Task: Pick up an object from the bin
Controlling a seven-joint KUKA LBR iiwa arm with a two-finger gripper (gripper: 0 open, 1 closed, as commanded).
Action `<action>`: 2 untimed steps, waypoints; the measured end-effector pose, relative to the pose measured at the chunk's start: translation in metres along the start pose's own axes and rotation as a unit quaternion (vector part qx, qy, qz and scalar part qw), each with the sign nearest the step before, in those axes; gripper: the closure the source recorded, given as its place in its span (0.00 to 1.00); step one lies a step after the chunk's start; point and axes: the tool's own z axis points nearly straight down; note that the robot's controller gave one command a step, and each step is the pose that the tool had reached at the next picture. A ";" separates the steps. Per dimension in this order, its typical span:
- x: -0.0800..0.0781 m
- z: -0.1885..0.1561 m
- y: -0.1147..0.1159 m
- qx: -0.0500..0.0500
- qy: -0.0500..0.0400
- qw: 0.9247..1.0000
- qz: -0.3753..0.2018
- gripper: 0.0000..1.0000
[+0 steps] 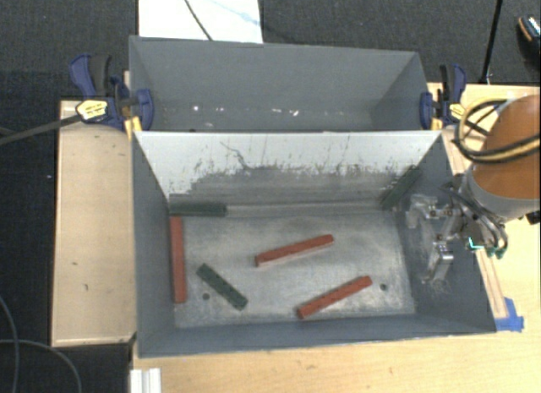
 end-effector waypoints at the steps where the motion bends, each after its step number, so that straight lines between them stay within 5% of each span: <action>1: 0.031 0.092 0.093 -0.002 0.000 1.000 -0.025 0.00; 2: 0.038 0.056 0.149 -0.001 -0.005 1.000 -0.006 0.00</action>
Offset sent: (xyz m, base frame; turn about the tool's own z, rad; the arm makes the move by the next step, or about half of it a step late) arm -0.0299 0.0875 -0.0879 -0.0436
